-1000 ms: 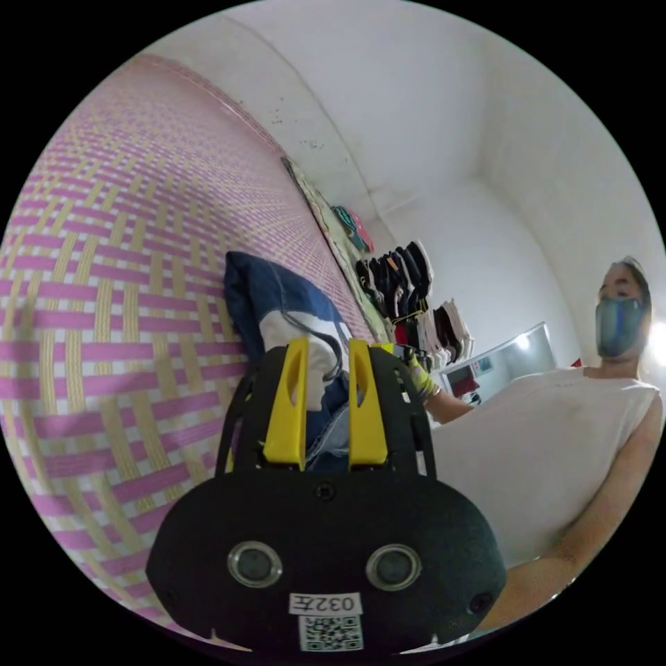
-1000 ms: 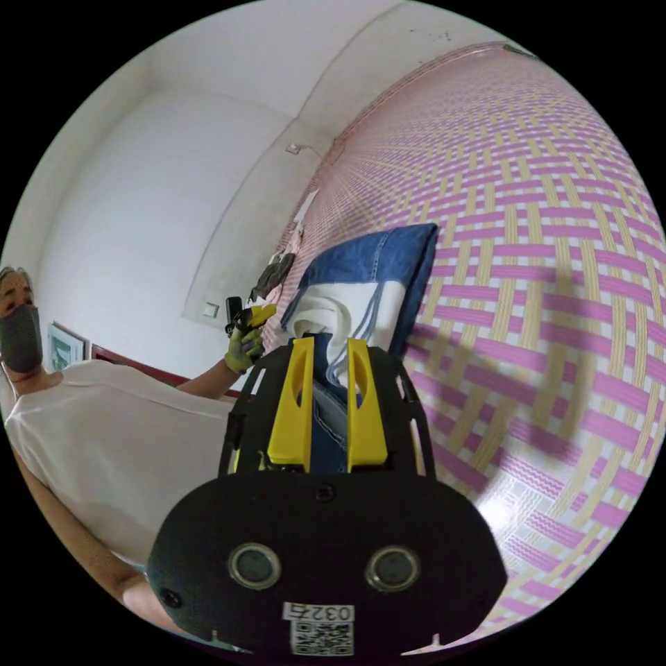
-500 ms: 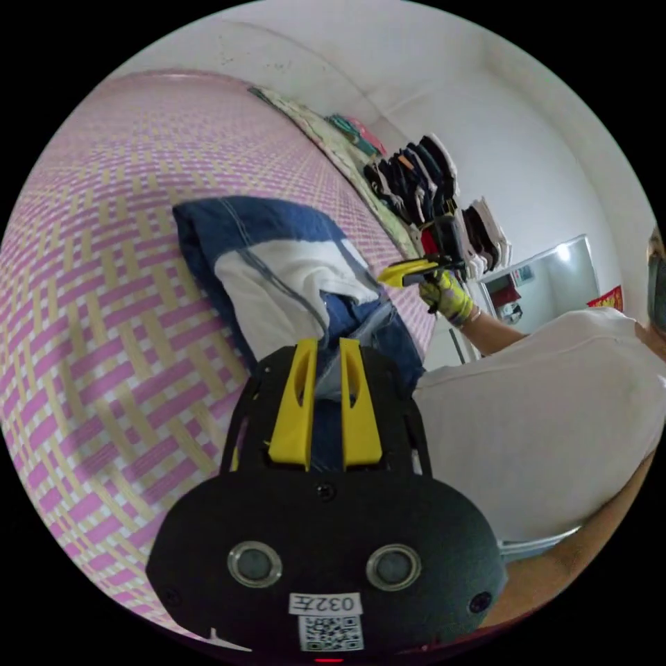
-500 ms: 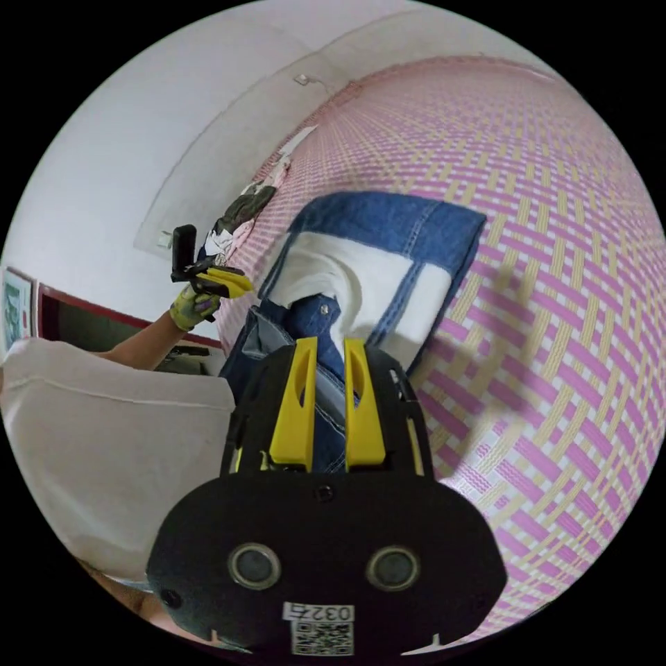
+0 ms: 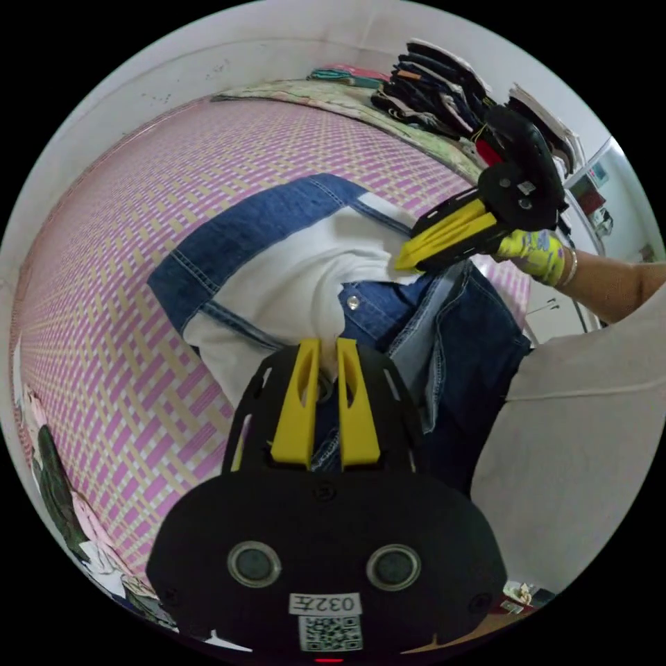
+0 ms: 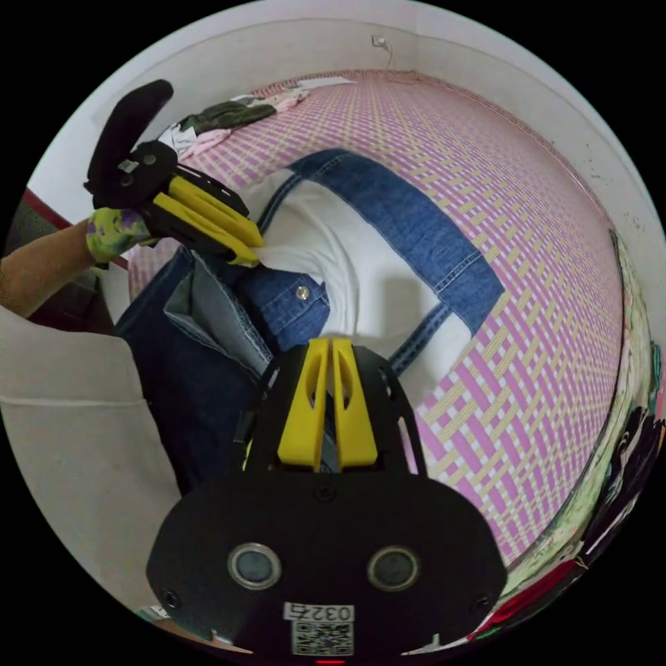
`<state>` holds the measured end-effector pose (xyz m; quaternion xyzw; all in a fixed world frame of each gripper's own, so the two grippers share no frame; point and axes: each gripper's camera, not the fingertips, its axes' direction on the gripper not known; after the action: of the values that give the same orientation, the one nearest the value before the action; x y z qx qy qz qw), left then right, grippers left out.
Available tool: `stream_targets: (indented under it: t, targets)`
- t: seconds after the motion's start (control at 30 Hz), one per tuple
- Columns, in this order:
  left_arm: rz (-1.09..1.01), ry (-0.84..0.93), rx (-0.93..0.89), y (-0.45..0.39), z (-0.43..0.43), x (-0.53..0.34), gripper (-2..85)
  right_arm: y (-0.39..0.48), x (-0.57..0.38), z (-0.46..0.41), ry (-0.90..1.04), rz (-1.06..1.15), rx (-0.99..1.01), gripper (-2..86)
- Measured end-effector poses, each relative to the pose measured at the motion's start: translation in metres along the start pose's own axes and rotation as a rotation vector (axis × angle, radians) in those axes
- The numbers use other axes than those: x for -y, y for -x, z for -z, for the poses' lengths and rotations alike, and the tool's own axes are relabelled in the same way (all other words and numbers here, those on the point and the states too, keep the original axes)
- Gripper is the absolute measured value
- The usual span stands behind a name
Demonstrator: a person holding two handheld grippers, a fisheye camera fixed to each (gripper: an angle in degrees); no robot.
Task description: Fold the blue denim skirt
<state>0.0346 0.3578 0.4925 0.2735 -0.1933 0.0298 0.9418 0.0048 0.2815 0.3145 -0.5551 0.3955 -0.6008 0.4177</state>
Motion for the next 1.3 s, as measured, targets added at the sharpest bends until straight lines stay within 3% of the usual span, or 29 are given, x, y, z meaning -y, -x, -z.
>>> stream_targets:
  t: [0.3, 0.5, 0.67, 0.8, 0.97, 1.03, 1.17, 1.3]
  targets:
    - [0.113, -0.195, -0.303, 0.048, 0.046, -0.05, -0.3, 0.0, -0.024, 0.05, -0.176, -0.052, 0.201, -0.1]
    - [0.12, -0.059, -0.307, 0.06, 0.01, -0.054, 1.0, 0.004, -0.016, 0.033, -0.093, -0.041, 0.13, 6.2]
    - [0.159, -0.244, -0.591, 0.106, 0.03, -0.079, -0.8, 0.009, -0.014, 0.019, 0.001, 0.021, 0.069, 4.8]
    - [0.25, -0.317, -0.532, 0.131, 0.031, -0.095, -0.9, -0.007, -0.025, 0.022, -0.026, -0.025, 0.123, 4.8]
    - [0.382, -0.052, -0.416, 0.158, -0.039, -0.108, -0.9, -0.039, -0.033, 0.009, -0.015, -0.092, 0.263, 5.1]
    - [0.455, -0.091, -0.513, 0.177, -0.044, -0.125, -0.8, -0.051, -0.037, 0.009, -0.009, -0.105, 0.313, 5.2]
    - [0.559, -0.373, -0.572, 0.208, -0.018, -0.17, 0.3, -0.088, -0.055, 0.035, -0.154, -0.188, 0.429, 5.0]
    - [0.678, -0.362, -0.51, 0.234, -0.03, -0.184, 5.3, -0.118, -0.065, 0.036, -0.227, -0.266, 0.471, 5.1]
